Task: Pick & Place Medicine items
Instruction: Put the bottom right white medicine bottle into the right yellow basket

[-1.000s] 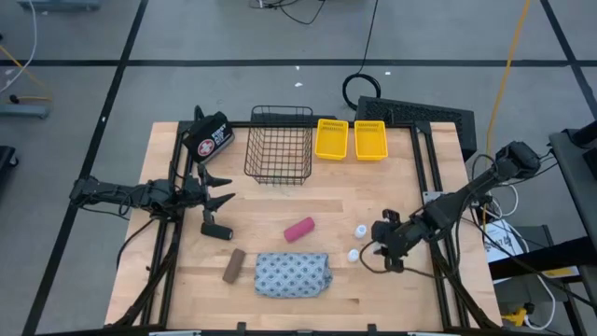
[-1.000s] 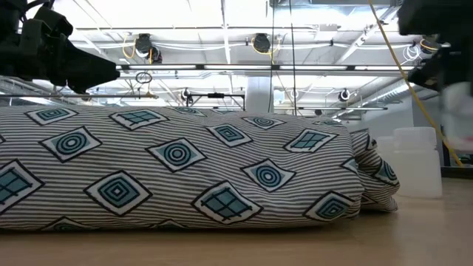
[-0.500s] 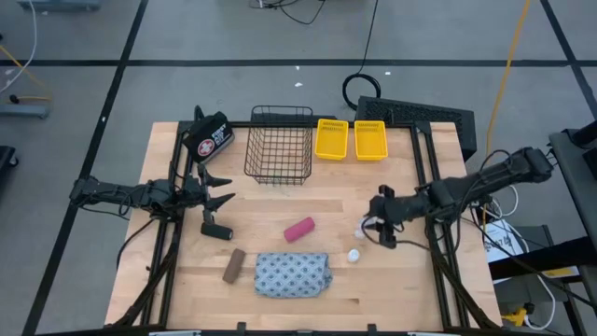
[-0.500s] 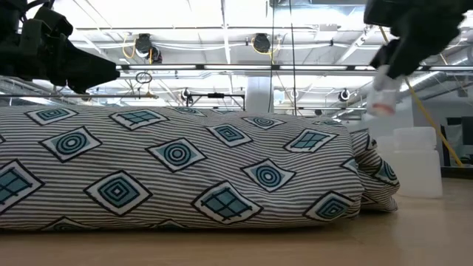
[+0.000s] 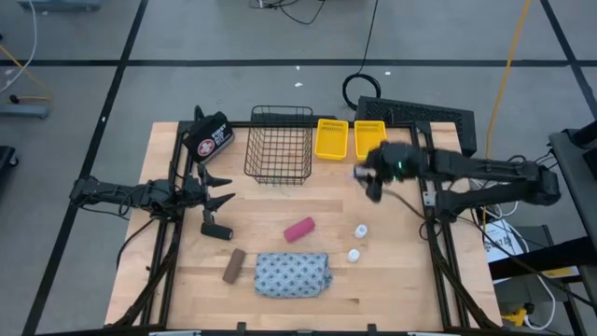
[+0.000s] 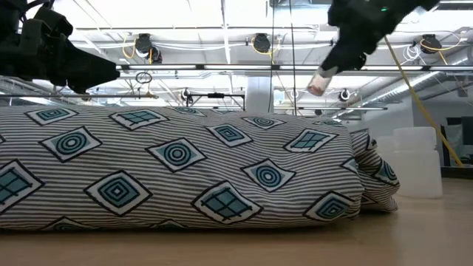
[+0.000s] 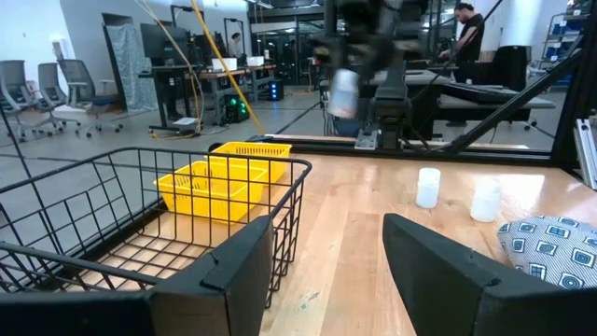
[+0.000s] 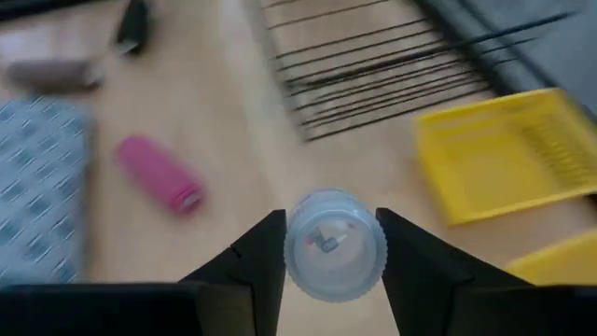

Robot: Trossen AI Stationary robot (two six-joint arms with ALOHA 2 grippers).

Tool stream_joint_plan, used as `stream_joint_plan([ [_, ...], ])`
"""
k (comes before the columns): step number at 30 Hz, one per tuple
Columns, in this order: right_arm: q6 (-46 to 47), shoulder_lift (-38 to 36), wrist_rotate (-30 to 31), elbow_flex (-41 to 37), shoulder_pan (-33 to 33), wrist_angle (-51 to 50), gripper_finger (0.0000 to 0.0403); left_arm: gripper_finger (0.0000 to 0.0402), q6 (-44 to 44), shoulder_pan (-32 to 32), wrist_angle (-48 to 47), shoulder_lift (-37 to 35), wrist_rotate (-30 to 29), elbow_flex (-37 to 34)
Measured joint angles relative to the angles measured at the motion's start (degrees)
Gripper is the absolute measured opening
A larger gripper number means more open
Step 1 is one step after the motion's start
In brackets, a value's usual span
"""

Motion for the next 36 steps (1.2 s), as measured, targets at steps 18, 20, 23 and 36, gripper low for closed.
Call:
stream_joint_plan([
  [18,-11.9,24.7,-9.2,13.9,-38.0,-6.9,0.0139,0.0214,0.0,0.0,0.0,0.0,0.0,0.0],
  [20,-12.4,27.3,-9.2,13.9,-39.7,-6.9,0.0140,0.0214,0.0,0.0,0.0,0.0,0.0,0.0],
  [23,-13.1,30.4,-9.1,13.9,-41.2,-6.9,0.0140,0.0214,0.0,0.0,0.0,0.0,0.0,0.0],
  [36,-14.3,37.5,-3.4,13.9,-42.2,-4.1,0.0141,0.0214,0.0,0.0,0.0,0.0,0.0,0.0],
])
